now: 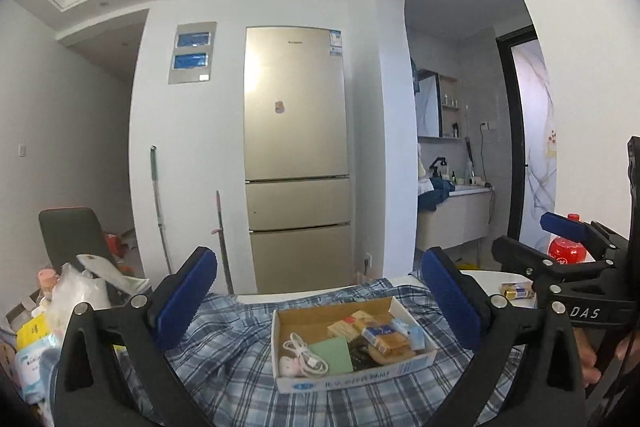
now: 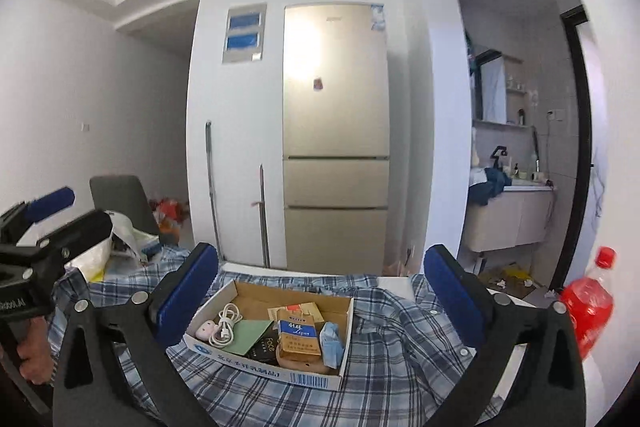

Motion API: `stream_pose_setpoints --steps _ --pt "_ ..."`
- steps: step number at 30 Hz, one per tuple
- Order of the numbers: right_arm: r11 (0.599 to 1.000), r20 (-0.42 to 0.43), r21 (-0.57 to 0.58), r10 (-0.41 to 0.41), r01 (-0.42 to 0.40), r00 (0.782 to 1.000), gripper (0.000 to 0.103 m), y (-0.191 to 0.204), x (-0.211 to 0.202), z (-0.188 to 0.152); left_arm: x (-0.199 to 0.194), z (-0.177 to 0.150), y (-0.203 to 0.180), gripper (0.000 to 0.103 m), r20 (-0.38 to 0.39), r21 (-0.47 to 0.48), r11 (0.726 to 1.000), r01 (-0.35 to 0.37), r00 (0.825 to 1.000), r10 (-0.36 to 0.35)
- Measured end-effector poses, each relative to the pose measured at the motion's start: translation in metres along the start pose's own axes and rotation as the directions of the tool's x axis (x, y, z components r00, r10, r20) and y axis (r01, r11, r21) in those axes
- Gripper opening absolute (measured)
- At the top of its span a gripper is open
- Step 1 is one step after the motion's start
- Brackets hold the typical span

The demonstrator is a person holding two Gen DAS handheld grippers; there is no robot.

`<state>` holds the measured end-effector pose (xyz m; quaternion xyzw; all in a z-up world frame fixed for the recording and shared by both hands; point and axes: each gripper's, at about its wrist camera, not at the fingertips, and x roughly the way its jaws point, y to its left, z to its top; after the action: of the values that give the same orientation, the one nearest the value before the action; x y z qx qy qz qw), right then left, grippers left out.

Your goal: Organize soft objects

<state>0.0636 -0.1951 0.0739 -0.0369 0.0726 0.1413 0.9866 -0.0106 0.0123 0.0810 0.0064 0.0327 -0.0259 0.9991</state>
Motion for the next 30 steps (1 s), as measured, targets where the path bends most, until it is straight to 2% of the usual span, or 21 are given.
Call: stream_pose_setpoints --steps 7,11,14,17,24,27,30 --pt "1.0 -0.003 -0.004 0.008 -0.008 1.0 0.103 0.002 -0.022 -0.041 -0.026 -0.044 0.001 0.103 0.021 -0.026 1.0 -0.009 1.0 0.009" --pt "1.0 0.04 -0.018 0.004 -0.003 0.999 0.103 0.001 -0.025 -0.071 -0.02 -0.068 -0.008 0.103 -0.005 0.026 1.0 -0.015 1.0 0.015" --pt "1.0 -0.008 -0.015 0.021 -0.021 1.0 0.103 0.0 -0.015 -0.076 -0.013 -0.084 -0.012 0.103 -0.045 0.042 0.999 -0.007 0.999 0.009" --pt "1.0 -0.007 -0.012 0.018 -0.018 1.0 0.103 -0.001 -0.015 -0.078 -0.011 -0.086 -0.017 0.103 -0.053 0.066 0.998 -0.011 0.998 0.015" --pt "1.0 0.013 -0.02 0.009 -0.009 1.0 0.103 -0.001 -0.023 -0.08 -0.012 -0.085 -0.011 0.103 -0.044 0.031 0.999 -0.013 0.999 0.014" --pt "1.0 0.024 -0.01 0.005 -0.005 1.0 0.103 -0.003 -0.027 -0.08 -0.012 -0.085 -0.01 0.103 -0.052 0.03 1.0 0.011 0.999 -0.009" --pt "1.0 0.026 -0.002 0.004 -0.004 1.0 0.103 -0.003 -0.028 -0.08 -0.013 -0.085 -0.012 0.103 -0.045 0.038 0.999 0.005 0.999 -0.004"
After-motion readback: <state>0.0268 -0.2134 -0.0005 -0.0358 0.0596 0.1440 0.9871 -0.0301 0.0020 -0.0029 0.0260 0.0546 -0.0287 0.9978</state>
